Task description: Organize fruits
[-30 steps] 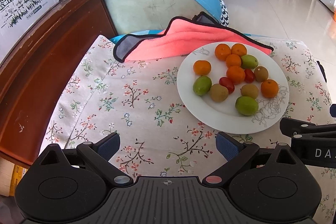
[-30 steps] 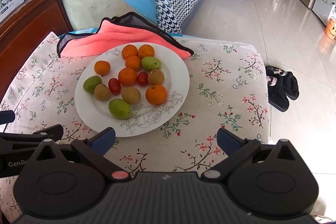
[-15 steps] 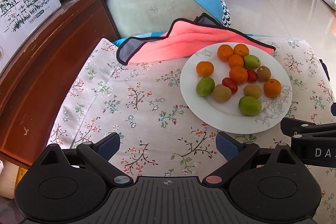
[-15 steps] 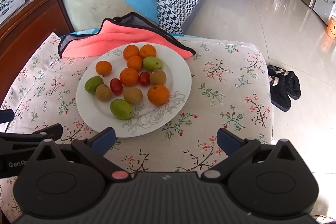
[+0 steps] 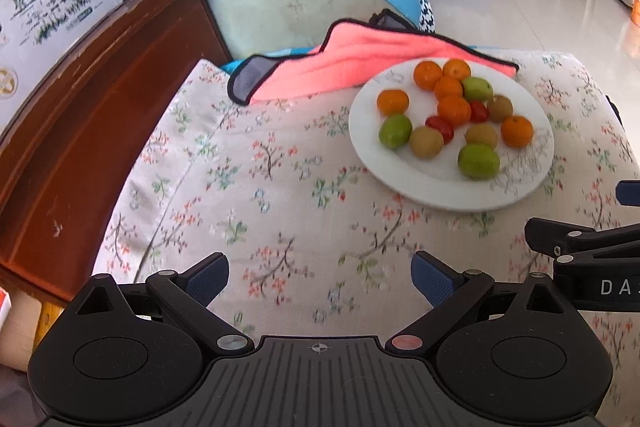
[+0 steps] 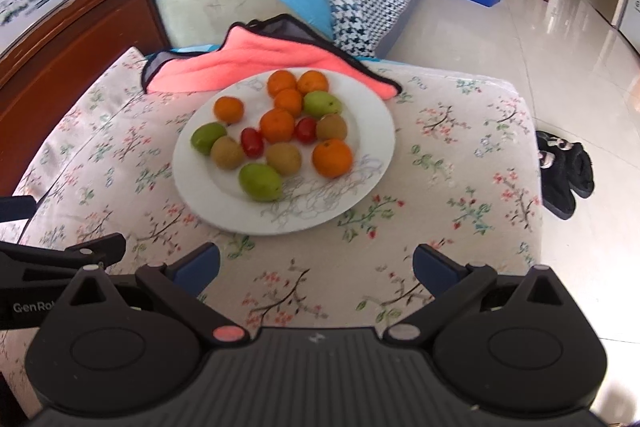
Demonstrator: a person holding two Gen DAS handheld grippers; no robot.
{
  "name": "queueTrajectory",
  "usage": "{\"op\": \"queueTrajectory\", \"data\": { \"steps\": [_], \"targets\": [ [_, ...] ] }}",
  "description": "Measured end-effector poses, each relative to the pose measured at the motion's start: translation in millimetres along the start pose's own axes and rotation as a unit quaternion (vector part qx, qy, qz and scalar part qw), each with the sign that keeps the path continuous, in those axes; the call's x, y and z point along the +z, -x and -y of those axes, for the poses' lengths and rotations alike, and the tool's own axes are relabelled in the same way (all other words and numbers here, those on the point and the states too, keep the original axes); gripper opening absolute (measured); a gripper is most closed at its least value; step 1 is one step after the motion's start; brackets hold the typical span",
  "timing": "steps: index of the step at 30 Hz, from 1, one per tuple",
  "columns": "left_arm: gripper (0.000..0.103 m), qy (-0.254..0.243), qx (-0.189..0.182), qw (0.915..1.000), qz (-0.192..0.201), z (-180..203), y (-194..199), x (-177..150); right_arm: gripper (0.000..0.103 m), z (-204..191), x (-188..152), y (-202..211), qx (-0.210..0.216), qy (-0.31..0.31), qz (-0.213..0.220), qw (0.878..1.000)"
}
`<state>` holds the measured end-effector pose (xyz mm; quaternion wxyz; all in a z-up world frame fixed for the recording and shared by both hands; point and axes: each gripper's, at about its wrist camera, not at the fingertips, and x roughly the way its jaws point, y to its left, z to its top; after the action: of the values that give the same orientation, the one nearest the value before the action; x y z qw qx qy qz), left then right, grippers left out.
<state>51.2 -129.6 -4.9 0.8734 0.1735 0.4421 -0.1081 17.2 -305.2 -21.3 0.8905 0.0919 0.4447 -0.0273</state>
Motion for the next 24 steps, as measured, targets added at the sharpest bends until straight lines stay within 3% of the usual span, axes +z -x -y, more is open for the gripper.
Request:
{"op": "queueTrajectory", "data": {
  "steps": [7,14,24],
  "targets": [
    [0.099,0.021,-0.022,0.9995,-0.003,-19.1,11.6,-18.8,0.102,-7.6,-34.5,5.1,0.027,-0.011,0.005,1.000],
    [0.099,0.042,-0.042,0.9982,0.001,-36.5,23.1,-29.6,0.102,-27.3,-66.5,1.0,0.037,0.020,0.026,0.999],
    [0.099,0.058,-0.057,0.9967,0.005,-52.2,31.1,-40.7,0.102,-52.6,-90.0,-11.6,0.018,0.090,0.092,0.992]
  ]
}}
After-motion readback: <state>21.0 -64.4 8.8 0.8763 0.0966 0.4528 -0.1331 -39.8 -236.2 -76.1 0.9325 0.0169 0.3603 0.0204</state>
